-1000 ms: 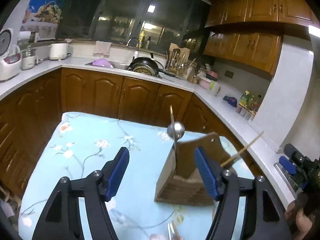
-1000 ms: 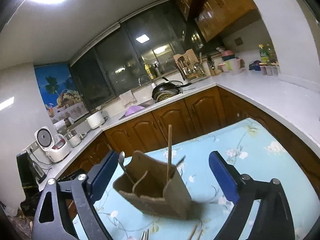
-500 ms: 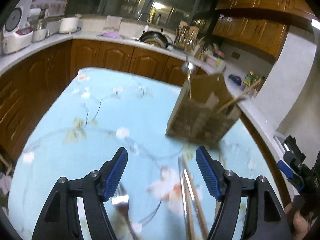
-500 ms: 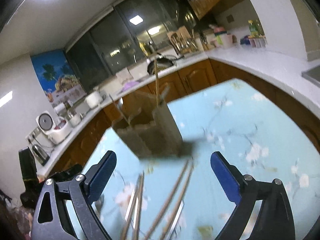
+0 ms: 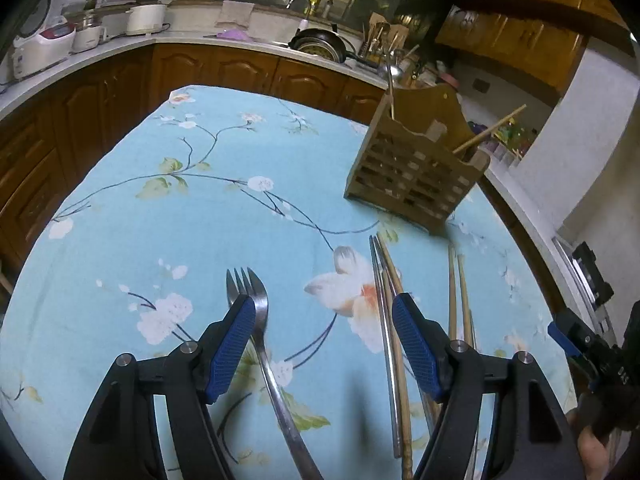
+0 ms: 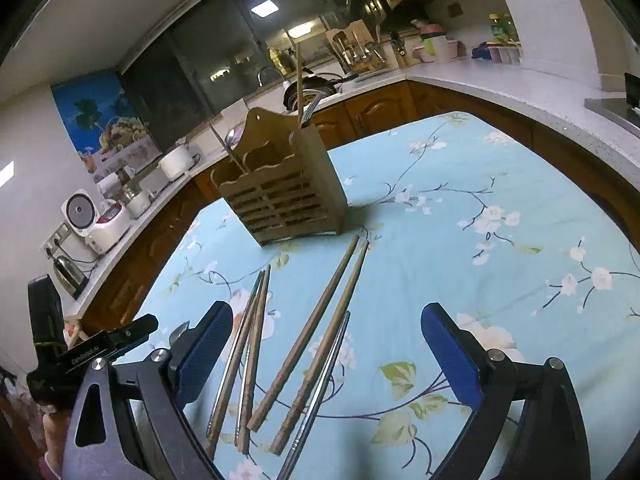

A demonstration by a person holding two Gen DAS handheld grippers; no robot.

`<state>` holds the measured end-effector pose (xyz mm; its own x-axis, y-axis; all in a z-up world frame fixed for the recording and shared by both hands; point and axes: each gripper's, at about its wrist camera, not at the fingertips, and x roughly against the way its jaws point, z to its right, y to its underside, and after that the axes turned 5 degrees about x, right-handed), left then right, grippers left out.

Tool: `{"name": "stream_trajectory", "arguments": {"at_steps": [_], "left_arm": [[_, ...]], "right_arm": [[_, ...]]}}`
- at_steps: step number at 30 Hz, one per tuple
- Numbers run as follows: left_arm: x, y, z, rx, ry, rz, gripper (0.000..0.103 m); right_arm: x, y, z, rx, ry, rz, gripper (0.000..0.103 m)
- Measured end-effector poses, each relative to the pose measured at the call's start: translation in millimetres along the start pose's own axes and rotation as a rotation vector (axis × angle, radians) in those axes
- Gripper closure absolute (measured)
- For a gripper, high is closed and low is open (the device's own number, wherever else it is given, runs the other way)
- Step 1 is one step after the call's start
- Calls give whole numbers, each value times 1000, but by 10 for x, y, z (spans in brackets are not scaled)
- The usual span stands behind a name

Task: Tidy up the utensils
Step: 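Move both tools back down toward the remaining chopsticks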

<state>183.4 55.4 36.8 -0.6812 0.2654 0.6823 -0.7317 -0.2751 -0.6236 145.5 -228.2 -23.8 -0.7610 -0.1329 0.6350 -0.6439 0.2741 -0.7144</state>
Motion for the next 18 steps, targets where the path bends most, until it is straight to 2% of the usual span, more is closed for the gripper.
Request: {"name": "stream_trajectory", "arguments": {"at_steps": [10,14,18], "left_arm": [[-81,-9,99,-22,-6,-31,34],[-179,-75,179,-45,-4,-44,35],[-287,-154,229,-69,-7,-67,45]], "right_arm": [[-49,-25,3,16,16,1,8],[-119,-83,2,28,30,-16,22],[-244,-149,20,31,44,-44,34]]}}
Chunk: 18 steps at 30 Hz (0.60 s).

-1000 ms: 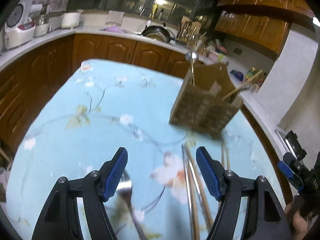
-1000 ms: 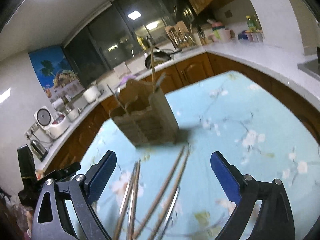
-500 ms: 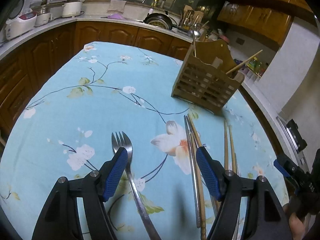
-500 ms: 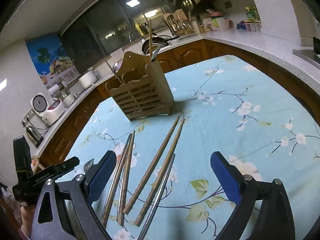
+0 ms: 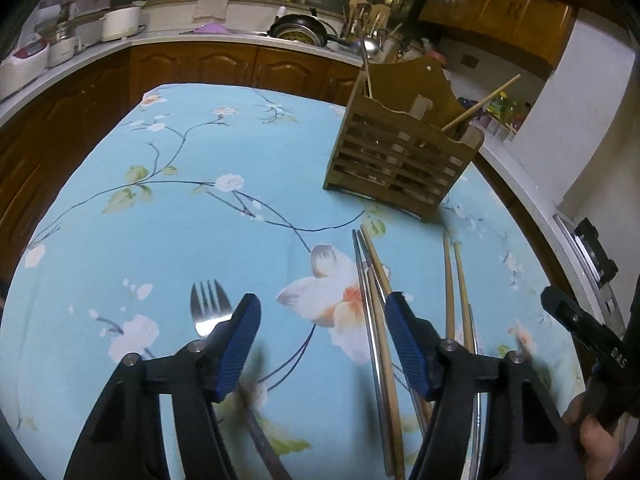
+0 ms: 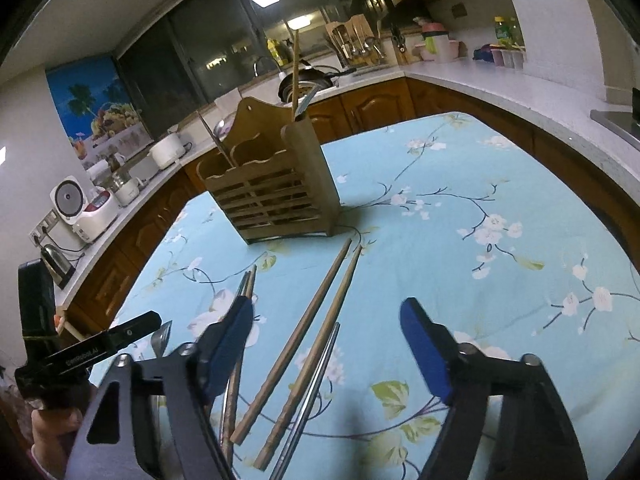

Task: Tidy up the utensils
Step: 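Move both tools back down toward the remaining chopsticks, then grasp another metal chopstick with the left tool while the right tool grasps a wooden chopstick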

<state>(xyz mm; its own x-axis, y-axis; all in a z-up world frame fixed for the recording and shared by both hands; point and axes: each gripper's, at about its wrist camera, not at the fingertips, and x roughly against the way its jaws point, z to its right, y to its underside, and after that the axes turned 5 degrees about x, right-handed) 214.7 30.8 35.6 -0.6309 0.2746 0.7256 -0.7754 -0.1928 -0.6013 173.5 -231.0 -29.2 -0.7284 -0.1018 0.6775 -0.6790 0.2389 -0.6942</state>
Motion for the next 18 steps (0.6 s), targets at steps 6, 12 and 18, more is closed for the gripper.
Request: {"name": "stream_trajectory", "arguments": {"at_steps": [6,12,18], "left_arm": [[-220,-189,122,-31,-4,-29,55],[-483,-340,205,-66,-9,-61,64],[-717,-443,255,-75,-2,-82,67]], "right_arm": [[-237,-130,6,2,-7,-44,56],[-571,-293,-72,18,-34,-97,69],[-937,-361,-41,3,-26,-170,76]]}}
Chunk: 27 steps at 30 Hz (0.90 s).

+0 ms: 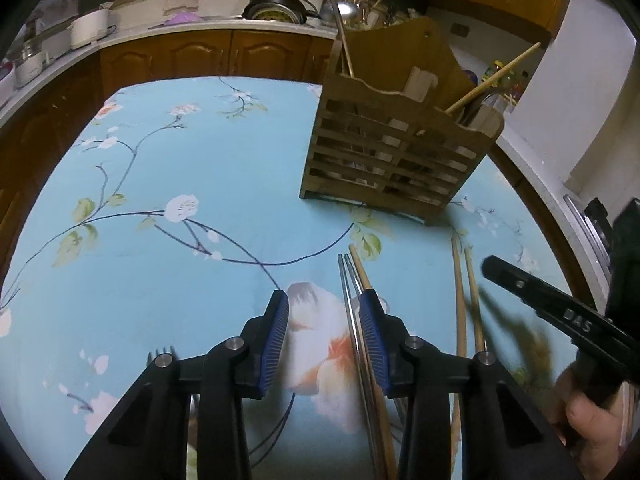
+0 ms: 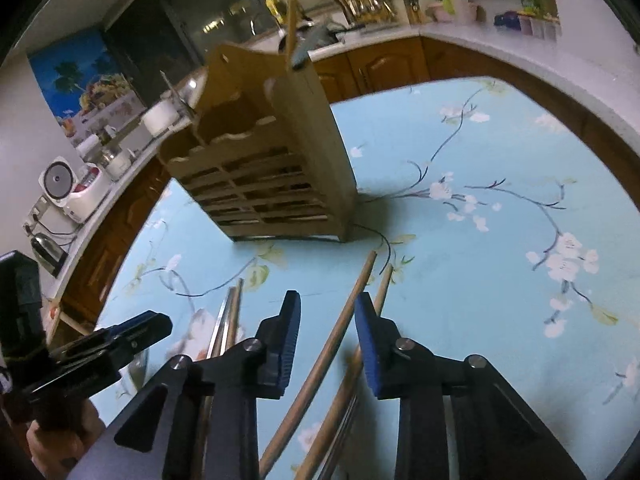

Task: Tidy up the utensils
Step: 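Grasp another metal chopstick with the left tool while the right tool grasps a wooden chopstick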

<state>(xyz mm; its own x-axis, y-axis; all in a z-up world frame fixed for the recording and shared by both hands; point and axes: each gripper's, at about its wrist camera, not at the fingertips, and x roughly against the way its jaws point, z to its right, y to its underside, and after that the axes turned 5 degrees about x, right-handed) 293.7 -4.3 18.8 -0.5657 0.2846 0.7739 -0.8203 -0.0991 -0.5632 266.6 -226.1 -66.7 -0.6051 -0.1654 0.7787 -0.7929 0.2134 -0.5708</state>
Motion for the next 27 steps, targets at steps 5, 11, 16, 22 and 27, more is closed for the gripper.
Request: {"name": "stream_trajectory", "arguments": {"at_steps": [5,11,16,22,27], "left_arm": [[-236,-74,60,-22,8,-40,69],[-560,-86,152,-87,-11,-91,81],[-655,-141,161,-97,-19,-97,87],[-737,-165,248,-174,-62,-82,97],[-724,-145,206,-164,-46,-74,100]], "right_arm": [[-194,-37,79,-10,25,-51,79],[-332,-64,118,-2,37,-72,84],[-404,-147,107,15,45,-76,84],[-468,-180,-43,122,126,-79,87],[-408,-149,12,78,98,-68,95]]}}
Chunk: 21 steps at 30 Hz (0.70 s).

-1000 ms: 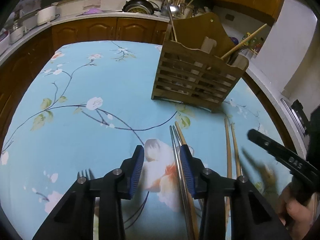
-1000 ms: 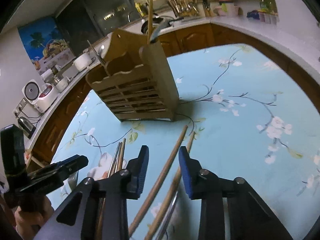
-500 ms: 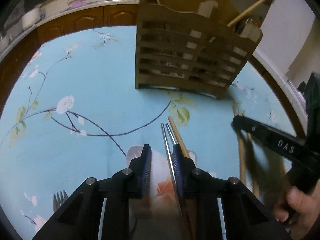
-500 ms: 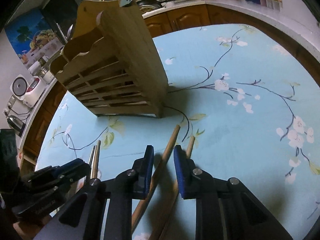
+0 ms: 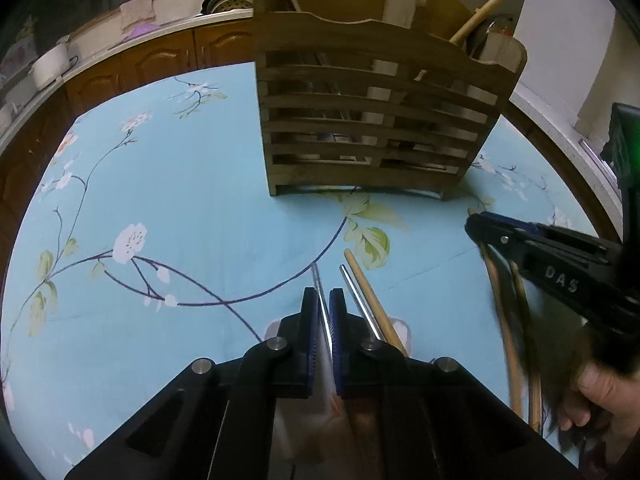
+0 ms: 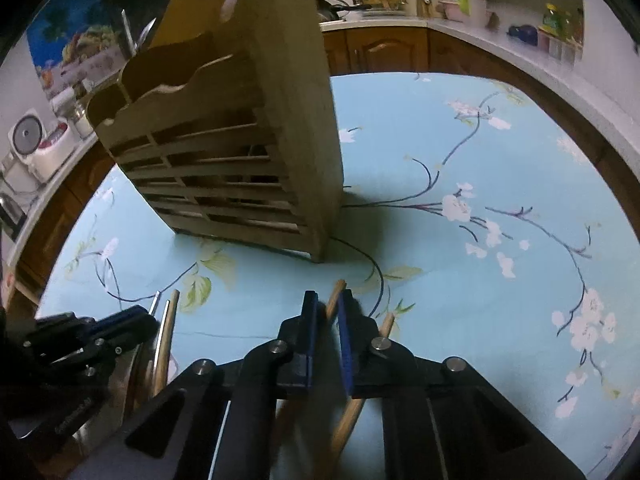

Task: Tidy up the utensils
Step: 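Grasp another metal chopstick with the left tool while the right tool grasps a wooden chopstick, then lift both held chopsticks up to the wooden holder opening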

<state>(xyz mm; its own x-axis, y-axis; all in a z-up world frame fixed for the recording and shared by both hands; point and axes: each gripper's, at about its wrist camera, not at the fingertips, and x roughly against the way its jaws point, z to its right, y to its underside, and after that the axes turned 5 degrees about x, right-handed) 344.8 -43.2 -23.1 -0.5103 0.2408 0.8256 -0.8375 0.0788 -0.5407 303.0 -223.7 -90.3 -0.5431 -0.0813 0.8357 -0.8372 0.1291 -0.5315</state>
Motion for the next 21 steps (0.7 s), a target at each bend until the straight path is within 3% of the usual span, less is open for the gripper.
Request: {"name": "stream_trajectory", "arguments": {"at_steps": [6,11,21], "left_arm": [[289,84,-140,55,52,42,101],[754,148,-266,111,125,118,101],[1696,384,-443,151,189,273,101]], "right_arm": [[386,50,43,-47,-79,68,97],[808,53,0,-52,-130,143,98],[1489,4,-211,-20,-171,265,98]]}}
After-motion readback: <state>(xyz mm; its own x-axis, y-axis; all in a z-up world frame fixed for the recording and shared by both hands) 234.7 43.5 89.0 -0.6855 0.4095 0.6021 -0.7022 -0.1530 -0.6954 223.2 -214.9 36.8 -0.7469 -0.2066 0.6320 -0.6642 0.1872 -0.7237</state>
